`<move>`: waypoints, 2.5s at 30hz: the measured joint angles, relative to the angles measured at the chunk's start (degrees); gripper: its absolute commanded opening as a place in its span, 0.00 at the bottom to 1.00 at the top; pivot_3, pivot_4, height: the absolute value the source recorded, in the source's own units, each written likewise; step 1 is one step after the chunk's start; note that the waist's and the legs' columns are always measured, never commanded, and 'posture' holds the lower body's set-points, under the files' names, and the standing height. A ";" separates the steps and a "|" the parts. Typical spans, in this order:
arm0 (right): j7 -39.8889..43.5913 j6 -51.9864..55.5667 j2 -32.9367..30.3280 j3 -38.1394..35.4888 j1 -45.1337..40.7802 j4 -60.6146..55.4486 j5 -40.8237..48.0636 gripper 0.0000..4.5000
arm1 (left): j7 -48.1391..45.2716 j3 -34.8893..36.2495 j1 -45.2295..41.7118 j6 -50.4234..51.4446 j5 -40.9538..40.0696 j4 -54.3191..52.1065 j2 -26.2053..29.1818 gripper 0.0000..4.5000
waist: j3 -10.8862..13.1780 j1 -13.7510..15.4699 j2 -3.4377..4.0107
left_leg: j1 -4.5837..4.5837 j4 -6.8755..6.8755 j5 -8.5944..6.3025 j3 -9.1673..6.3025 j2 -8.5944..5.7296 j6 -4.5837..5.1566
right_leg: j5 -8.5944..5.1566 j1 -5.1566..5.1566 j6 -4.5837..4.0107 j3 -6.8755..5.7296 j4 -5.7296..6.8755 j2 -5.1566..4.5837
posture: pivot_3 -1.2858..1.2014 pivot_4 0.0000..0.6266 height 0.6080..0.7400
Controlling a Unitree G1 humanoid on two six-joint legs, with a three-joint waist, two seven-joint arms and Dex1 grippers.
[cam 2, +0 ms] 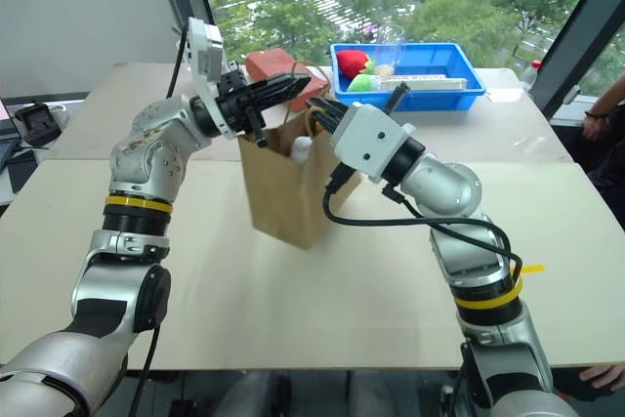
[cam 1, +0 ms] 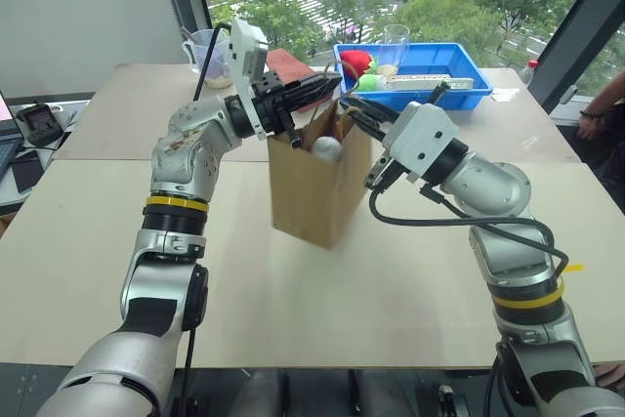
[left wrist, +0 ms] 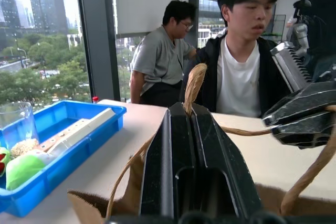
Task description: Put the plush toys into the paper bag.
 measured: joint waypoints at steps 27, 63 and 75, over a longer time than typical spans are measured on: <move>7.18 10.96 2.05 1.12 -3.09 3.58 7.62 0.01 | 2.41 -1.00 4.14 -1.22 3.31 -2.57 0.96 0.00 | 0.01 0.26 0.01 | -0.21 -0.08 -0.02 -0.03 -0.04 0.08 | 0.01 -0.11 0.01 -0.12 -0.03 -0.07 | 0.52 0.24 1.00; 13.10 31.74 -8.99 -12.05 -3.91 -9.44 31.62 1.00 | 6.60 14.24 37.70 20.88 -10.00 -41.87 21.01 1.00 | 0.02 0.40 0.04 | -0.58 -0.16 -0.05 -0.02 0.21 0.08 | 0.00 -0.63 0.01 -0.15 -0.10 -0.13 | 0.52 0.24 1.00; 13.33 33.14 -17.69 -12.81 7.88 -11.74 33.18 1.00 | 12.39 4.39 41.38 6.62 -0.95 -40.76 11.67 1.00 | 0.02 1.18 0.03 | -0.42 -0.14 -0.05 0.07 0.18 0.08 | 0.01 -0.43 0.00 -0.10 -0.15 -0.15 | 0.52 0.24 1.00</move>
